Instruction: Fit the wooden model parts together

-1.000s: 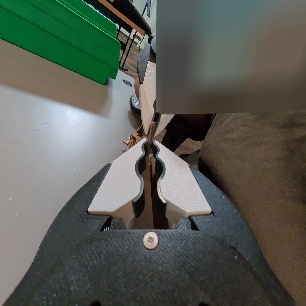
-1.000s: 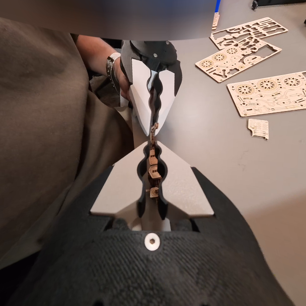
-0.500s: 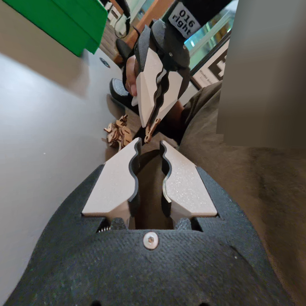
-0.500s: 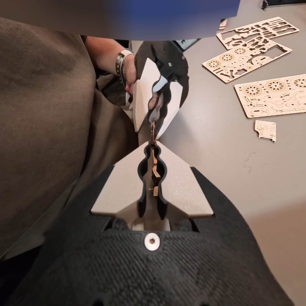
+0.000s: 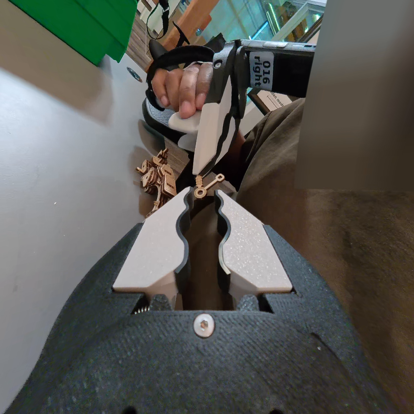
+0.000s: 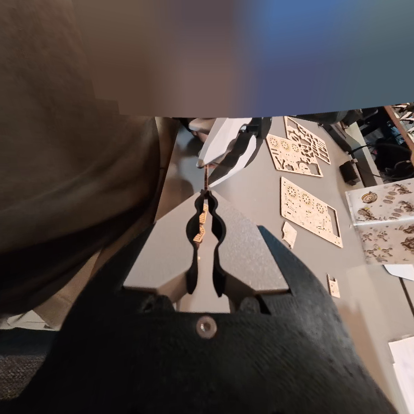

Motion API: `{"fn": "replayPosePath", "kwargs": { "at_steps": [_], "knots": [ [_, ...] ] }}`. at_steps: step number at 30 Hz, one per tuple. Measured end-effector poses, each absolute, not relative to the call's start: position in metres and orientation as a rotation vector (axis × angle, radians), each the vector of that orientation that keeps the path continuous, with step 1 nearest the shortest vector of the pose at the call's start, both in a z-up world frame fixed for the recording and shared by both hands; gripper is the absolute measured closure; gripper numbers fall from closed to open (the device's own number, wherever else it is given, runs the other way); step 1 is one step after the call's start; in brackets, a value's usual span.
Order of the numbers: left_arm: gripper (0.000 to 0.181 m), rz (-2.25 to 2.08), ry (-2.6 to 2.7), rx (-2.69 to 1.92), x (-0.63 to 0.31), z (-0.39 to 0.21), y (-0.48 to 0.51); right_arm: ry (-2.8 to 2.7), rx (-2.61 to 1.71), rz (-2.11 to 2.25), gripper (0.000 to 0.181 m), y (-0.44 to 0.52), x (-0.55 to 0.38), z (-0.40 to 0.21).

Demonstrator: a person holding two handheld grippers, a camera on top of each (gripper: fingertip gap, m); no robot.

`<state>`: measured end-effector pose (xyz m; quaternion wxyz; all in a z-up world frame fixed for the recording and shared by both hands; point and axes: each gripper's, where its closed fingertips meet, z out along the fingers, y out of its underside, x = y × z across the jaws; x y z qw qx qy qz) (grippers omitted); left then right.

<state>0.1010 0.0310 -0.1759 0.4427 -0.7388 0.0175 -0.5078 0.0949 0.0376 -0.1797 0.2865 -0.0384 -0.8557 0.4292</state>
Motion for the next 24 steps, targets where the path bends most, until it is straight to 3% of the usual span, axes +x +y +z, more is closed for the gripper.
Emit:
{"fn": "replayPosePath", "kwargs": {
  "at_steps": [11,16,24],
  "knots": [
    [0.172,-1.232,0.09,-1.854,0.106,-0.179,0.03,-2.321,-0.108,1.196,0.18,0.034,0.098,-0.183],
    [0.172,-1.227,0.074,-1.827,0.104,-0.175,0.032,-2.332,-0.204,1.198,0.154,0.038,0.092,-0.187],
    [0.173,-1.194,-0.223,-1.787,0.059,-0.179,0.047,-2.358,-0.42,1.204,0.137,0.06,0.088,-0.186]
  ]
}}
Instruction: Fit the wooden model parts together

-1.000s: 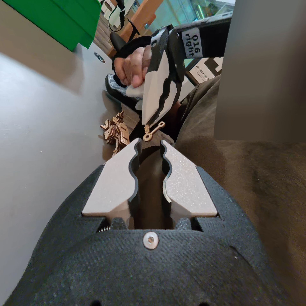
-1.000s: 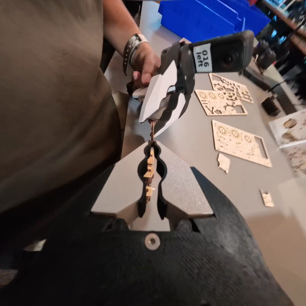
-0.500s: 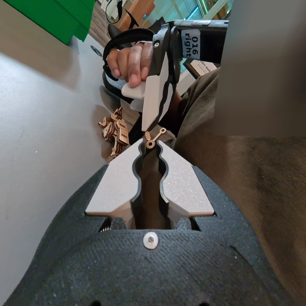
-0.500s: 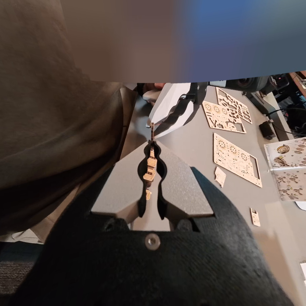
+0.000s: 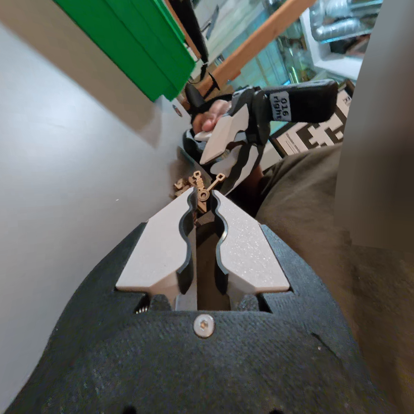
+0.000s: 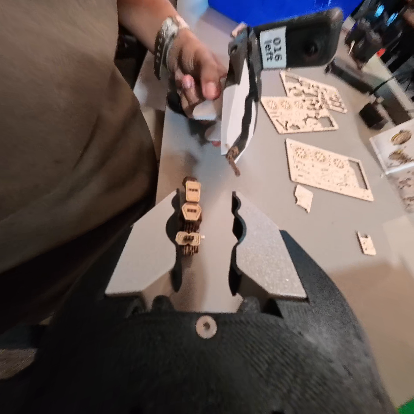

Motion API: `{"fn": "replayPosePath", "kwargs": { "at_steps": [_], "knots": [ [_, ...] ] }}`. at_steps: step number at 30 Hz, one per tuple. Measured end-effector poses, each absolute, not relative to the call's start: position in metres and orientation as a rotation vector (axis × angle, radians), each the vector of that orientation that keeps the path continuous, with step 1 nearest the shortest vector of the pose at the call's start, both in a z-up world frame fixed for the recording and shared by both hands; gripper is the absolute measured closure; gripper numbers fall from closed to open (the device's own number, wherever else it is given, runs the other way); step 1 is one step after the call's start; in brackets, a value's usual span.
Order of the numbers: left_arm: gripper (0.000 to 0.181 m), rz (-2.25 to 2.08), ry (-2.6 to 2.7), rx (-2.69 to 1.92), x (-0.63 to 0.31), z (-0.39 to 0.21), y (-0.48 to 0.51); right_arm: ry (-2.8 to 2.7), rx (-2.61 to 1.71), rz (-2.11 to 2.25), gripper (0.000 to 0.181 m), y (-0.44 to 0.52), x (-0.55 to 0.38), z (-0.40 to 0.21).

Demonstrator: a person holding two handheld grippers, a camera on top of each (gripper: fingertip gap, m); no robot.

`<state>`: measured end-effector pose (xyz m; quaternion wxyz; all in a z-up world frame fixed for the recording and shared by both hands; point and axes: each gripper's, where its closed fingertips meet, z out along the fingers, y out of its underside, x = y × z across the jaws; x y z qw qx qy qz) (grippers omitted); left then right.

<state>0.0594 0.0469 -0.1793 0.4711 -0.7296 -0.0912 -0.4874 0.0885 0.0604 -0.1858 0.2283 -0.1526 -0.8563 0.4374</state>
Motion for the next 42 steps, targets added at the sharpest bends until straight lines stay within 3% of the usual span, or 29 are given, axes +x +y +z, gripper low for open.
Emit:
{"fn": "replayPosePath", "kwargs": {
  "at_steps": [5,15,21,25,42],
  "knots": [
    [0.173,-1.223,-0.273,-1.807,0.057,-0.184,0.049,-2.483,-0.516,1.142,0.148,0.07,0.096,-0.202],
    [0.173,-1.247,-0.304,-1.828,0.057,-0.189,0.052,-2.583,-0.527,1.019,0.134,0.07,0.1,-0.221],
    [0.173,-1.23,-0.274,-1.865,0.061,-0.193,0.051,-2.655,-0.503,0.878,0.14,0.069,0.103,-0.238],
    [0.173,-1.232,-0.282,-1.862,0.061,-0.193,0.052,-2.643,-0.492,0.92,0.155,0.065,0.102,-0.234],
    [0.172,-1.575,-0.366,-1.688,0.072,-0.174,0.046,-2.533,-0.608,1.118,0.155,0.057,0.09,-0.21]
  ]
}}
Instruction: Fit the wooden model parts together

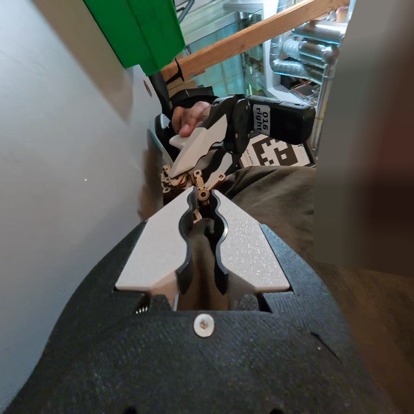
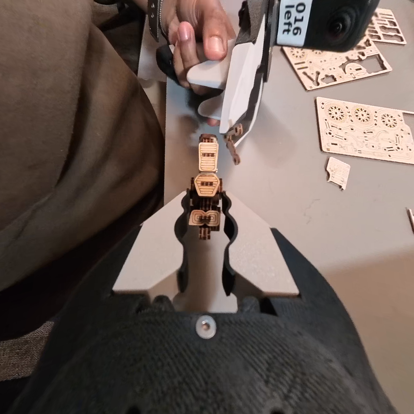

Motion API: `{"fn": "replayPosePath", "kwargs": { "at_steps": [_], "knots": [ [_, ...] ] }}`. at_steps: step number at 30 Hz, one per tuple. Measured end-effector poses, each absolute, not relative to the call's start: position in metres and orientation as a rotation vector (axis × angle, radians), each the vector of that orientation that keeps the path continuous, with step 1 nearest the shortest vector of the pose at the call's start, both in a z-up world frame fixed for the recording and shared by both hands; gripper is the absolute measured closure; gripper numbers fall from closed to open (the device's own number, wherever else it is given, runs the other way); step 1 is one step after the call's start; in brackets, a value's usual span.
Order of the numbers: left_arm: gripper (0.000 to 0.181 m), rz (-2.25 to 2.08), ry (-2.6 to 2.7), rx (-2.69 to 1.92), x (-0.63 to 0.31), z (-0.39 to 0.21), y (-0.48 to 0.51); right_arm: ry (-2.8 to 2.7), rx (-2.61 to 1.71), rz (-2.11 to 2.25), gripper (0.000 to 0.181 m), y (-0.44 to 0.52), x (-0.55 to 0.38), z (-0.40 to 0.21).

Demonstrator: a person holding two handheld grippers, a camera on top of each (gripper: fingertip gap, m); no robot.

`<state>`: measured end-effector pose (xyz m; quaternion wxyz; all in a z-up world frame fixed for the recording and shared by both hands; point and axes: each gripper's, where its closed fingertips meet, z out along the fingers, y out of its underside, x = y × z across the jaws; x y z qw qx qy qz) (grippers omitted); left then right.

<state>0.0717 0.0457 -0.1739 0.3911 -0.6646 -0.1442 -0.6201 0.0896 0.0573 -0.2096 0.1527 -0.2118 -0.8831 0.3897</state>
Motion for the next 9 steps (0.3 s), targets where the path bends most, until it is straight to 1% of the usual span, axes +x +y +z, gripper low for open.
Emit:
{"fn": "replayPosePath", "kwargs": {
  "at_steps": [9],
  "knots": [
    [0.173,-1.658,-0.392,-1.639,0.0707,-0.1694,0.0448,-2.513,-0.578,1.182,0.155,0.0535,0.0938,-0.2012]
  ]
}}
